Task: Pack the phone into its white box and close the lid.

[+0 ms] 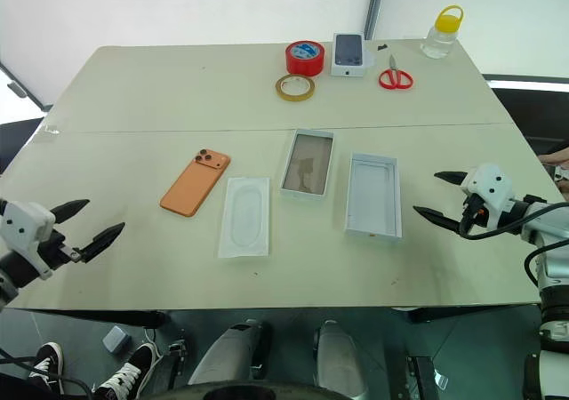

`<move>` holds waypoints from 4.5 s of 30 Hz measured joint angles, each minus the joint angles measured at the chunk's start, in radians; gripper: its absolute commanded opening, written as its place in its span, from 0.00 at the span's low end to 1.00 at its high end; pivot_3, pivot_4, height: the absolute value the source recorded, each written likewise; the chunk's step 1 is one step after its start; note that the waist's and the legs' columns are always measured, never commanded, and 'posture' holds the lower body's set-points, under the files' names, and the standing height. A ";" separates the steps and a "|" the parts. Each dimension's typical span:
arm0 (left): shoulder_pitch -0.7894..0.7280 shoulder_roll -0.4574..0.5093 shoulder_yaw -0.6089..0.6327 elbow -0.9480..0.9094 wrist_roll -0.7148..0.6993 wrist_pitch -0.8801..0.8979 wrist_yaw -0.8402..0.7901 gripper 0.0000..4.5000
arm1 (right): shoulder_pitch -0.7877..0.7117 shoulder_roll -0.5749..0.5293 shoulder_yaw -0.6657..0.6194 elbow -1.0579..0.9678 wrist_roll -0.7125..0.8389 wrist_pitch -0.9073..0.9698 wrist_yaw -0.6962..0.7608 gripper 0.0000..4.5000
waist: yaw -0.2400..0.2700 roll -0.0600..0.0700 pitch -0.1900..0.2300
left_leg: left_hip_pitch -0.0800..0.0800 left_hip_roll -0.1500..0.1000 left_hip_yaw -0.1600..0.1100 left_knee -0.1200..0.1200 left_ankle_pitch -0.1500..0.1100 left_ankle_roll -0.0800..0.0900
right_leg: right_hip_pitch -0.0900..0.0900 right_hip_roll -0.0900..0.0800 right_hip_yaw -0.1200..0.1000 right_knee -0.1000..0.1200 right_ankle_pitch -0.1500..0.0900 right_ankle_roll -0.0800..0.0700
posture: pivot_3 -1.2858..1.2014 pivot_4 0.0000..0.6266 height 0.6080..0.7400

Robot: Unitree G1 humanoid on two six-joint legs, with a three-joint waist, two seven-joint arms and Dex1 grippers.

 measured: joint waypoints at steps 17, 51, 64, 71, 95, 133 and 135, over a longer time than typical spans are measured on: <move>-0.032 0.001 -0.047 -0.086 -0.008 0.171 0.029 1.00 | 0.000 0.000 0.004 -0.112 0.062 0.206 0.063 0.99 | -0.001 0.000 0.000 | 0.000 0.000 0.000 0.000 0.000 0.000 | 0.000 0.000 0.000 0.000 0.000 0.000 | 0.52 0.24 1.00; -0.301 -0.369 -0.182 -0.263 -0.769 1.077 0.639 1.00 | -0.111 0.171 0.277 -0.470 -0.050 0.123 -0.013 0.99 | 0.002 -0.001 0.000 | 0.000 -0.001 -0.001 0.002 0.001 -0.001 | 0.000 0.001 0.000 0.001 0.000 0.001 | 0.52 0.24 1.00; -0.341 -0.426 -0.199 -0.128 -0.781 1.049 0.660 0.38 | -0.112 0.170 0.277 -0.470 -0.058 0.110 -0.029 1.00 | 0.003 0.000 -0.001 | 0.001 -0.001 0.000 0.002 0.001 -0.002 | 0.001 0.000 0.000 0.001 0.000 0.001 | 0.52 0.24 1.00; -0.351 -0.426 -0.223 -0.121 -0.777 1.068 0.682 0.02 | -0.124 0.169 0.276 -0.471 -0.059 0.111 -0.032 1.00 | 0.002 0.001 -0.002 | 0.001 -0.001 -0.001 0.002 0.001 -0.002 | 0.002 0.000 0.000 0.001 0.000 0.001 | 0.52 0.24 1.00; -0.489 -0.221 -0.143 -0.081 -0.804 1.058 0.637 0.00 | -0.379 0.443 0.502 -0.198 -0.237 0.346 -0.166 0.94 | 0.000 0.000 0.000 | -0.001 -0.001 -0.001 0.001 0.005 -0.009 | -0.002 0.001 0.000 0.001 0.001 0.000 | 0.52 0.24 1.00; -0.536 -0.324 -0.186 -0.055 -0.939 1.008 0.753 0.00 | -0.184 0.283 0.443 -0.573 -0.101 0.457 0.020 0.76 | 0.005 -0.001 0.000 | -0.001 -0.002 -0.002 0.001 0.003 -0.004 | -0.001 0.000 0.000 0.000 0.001 0.000 | 0.52 0.24 1.00; -0.536 -0.363 -0.197 -0.056 -0.938 0.999 0.769 0.00 | -0.184 0.226 0.396 -0.560 -0.089 0.451 0.032 0.76 | 0.004 -0.002 0.000 | -0.001 -0.001 -0.002 0.001 0.002 -0.004 | -0.001 0.000 0.000 0.000 0.001 0.000 | 0.52 0.24 1.00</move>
